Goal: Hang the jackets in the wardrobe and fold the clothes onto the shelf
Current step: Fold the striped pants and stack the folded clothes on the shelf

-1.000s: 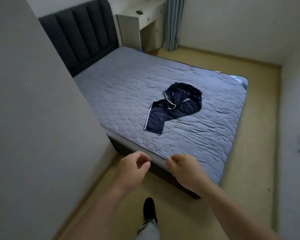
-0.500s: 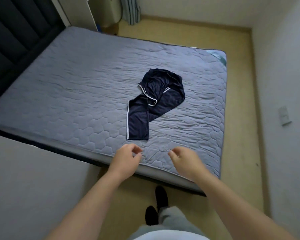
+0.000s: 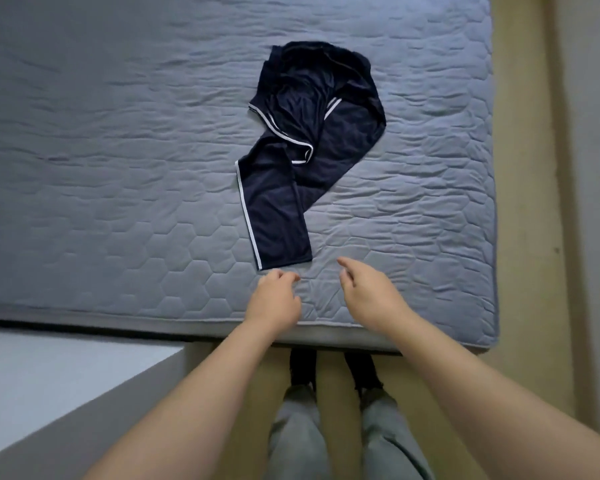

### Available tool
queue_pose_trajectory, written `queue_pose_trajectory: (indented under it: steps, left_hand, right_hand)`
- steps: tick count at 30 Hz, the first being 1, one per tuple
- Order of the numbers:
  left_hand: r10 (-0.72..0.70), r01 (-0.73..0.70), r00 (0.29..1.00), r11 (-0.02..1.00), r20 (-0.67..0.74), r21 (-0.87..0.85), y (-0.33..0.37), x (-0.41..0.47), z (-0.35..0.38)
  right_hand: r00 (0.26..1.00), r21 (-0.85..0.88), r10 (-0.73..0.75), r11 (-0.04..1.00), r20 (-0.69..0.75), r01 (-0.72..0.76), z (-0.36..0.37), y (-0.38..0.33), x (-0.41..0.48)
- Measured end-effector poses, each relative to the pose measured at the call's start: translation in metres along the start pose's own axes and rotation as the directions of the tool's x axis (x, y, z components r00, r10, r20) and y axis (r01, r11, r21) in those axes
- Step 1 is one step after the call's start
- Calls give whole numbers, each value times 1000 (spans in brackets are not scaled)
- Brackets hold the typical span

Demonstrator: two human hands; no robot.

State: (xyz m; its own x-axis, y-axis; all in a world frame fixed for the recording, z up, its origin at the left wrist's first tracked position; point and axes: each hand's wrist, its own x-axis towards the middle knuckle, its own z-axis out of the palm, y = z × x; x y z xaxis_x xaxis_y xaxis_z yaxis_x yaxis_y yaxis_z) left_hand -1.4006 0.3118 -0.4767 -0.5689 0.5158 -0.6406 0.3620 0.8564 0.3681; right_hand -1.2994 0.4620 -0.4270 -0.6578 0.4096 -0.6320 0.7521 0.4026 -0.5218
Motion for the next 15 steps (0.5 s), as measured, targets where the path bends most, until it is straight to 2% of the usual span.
queue_pose_trajectory:
  steps: [4, 9, 15]
  left_hand:
    - [-25, 0, 990, 986, 142, 168, -33, 81, 32]
    - [-142, -3, 938, 908, 316, 418, -73, 167, 66]
    - [-221, -36, 886, 843, 407, 536, -108, 223, 86]
  right_hand:
    - [991, 96, 132, 987, -3, -131, 39, 14, 39]
    - [968, 161, 247, 955, 45, -251, 85, 25, 80]
    - [947, 177, 311, 930, 85, -321, 109, 33, 107]
